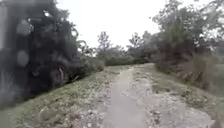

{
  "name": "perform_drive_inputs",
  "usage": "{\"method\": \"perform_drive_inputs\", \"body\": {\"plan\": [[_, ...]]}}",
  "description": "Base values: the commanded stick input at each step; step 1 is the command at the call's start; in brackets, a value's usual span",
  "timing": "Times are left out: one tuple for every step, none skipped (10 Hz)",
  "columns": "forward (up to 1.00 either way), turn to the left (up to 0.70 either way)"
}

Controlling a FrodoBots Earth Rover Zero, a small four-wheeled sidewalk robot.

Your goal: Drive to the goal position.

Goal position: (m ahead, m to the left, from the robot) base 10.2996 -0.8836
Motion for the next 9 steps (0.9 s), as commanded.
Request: {"method": "perform_drive_inputs", "body": {"plan": [[0.70, 0.00], [0.70, 0.00], [0.70, 0.00], [0.70, 0.00], [0.70, 0.00], [0.70, 0.00], [0.70, 0.00], [0.70, 0.00], [0.70, 0.00]]}}
